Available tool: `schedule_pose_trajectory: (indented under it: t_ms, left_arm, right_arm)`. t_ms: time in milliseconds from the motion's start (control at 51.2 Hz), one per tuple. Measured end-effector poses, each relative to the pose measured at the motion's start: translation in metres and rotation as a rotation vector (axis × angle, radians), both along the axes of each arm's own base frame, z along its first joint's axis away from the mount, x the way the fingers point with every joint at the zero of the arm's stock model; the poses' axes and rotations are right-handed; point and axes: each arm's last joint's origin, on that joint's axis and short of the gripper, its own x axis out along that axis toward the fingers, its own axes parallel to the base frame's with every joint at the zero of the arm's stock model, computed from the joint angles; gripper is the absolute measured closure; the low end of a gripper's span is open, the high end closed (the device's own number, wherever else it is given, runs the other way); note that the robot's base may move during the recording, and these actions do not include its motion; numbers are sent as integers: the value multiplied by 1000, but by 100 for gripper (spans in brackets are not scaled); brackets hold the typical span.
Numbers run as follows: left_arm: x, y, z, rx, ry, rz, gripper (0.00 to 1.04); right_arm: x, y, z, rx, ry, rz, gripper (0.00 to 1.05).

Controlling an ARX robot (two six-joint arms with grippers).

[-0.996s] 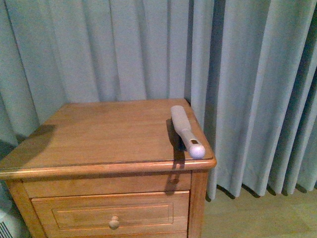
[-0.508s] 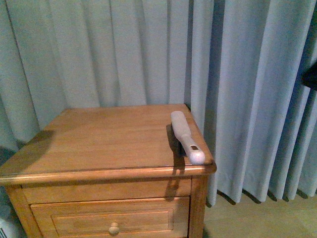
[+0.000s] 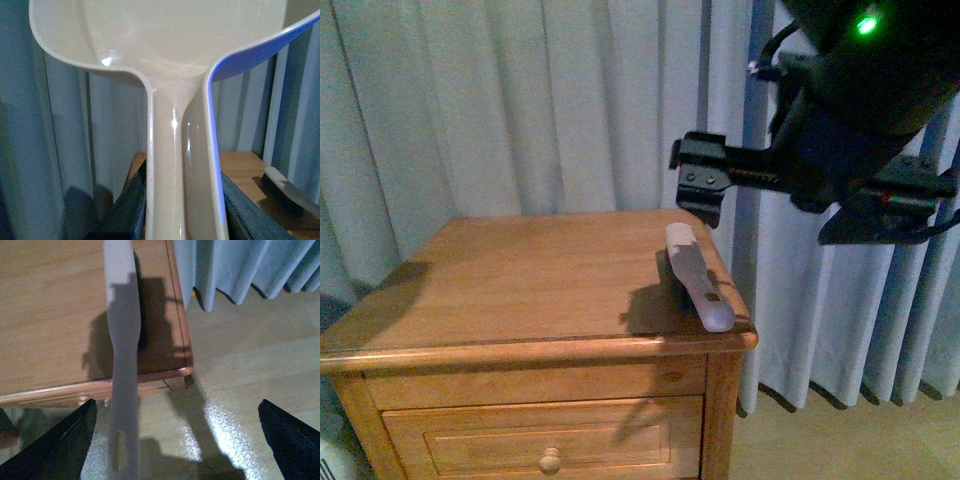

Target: Clean up trash

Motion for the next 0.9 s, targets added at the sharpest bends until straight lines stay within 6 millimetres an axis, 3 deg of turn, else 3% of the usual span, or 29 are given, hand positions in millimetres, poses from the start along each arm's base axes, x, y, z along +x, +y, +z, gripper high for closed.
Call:
schedule_pose_trajectory:
  t_ms: [332, 664, 898]
  left_arm:
    - [0, 0, 0, 0, 0, 0, 78]
    - [0, 0, 0, 0, 0, 0, 78]
    - [0, 0, 0, 0, 0, 0, 78]
  right_arm:
    - [37, 37, -47, 46, 125, -21, 7]
    - [45, 48, -72, 47, 175, -17, 7]
    - [46, 49, -75, 55, 173, -13, 51]
